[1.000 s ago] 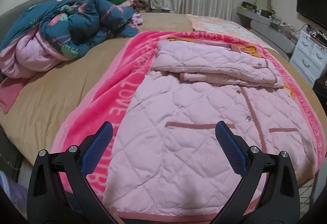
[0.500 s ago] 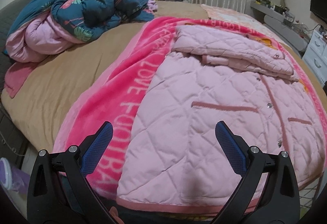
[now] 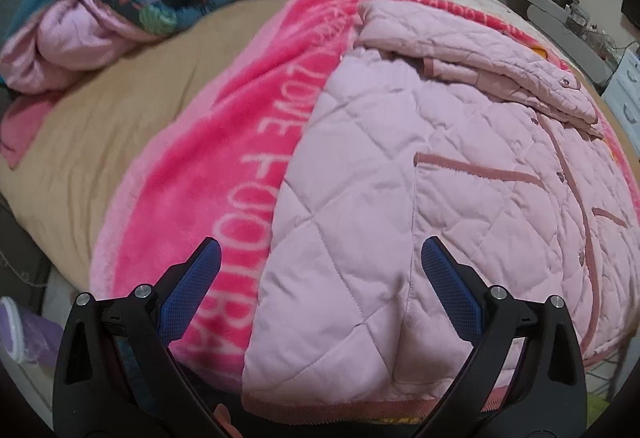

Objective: Fold large clothes
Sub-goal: 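Move both tools toward the jacket hem, then grasp the jacket hem with the left tool while the right tool grasps it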

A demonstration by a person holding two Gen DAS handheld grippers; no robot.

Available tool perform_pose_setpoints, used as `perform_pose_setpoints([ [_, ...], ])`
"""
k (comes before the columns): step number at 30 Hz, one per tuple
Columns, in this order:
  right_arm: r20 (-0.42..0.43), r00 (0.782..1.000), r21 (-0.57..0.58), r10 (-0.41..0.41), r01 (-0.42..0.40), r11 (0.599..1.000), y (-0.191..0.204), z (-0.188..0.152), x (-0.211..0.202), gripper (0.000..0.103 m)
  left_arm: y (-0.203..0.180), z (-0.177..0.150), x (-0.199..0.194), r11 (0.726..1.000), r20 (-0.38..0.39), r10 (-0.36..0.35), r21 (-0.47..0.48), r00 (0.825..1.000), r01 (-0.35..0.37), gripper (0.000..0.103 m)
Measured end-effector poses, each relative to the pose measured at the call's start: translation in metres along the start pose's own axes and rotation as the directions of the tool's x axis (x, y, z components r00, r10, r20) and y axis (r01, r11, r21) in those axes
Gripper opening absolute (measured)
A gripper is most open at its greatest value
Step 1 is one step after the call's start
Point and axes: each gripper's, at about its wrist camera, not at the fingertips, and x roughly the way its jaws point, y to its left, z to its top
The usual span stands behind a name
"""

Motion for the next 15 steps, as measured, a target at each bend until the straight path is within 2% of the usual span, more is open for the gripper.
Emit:
perform_pose_setpoints([
  [5, 0.007, 1.000, 0.002, -0.002, 0.002, 1.000, -0.003, 0.001, -0.003, 0.099, 0.017, -0.003, 0.017, 0.993, -0.087, -0.082, -0.086, 0.993, 0.074, 0.094],
  [9, -0.004, 1.000, 0.001, 0.001, -0.001, 1.000, -0.004, -0.001, -0.004, 0.099, 0.030, -0.007, 0.033, 0.975, -0.159, -0.173, -0.166, 0.972, 0.146, 0.094],
  [12, -0.025, 1.000, 0.001, -0.009, 0.009, 1.000, -0.010, -0.007, -0.004, 0.099, 0.023, -0.008, 0.040, 0.975, -0.187, -0.188, -0.154, 0.964, 0.160, 0.094],
  [15, -0.056, 0.998, 0.009, -0.018, 0.018, 1.000, -0.019, -0.015, -0.006, 0.099, 0.006, -0.010, 0.046, 0.985, -0.219, -0.170, -0.080, 0.961, 0.156, 0.094],
])
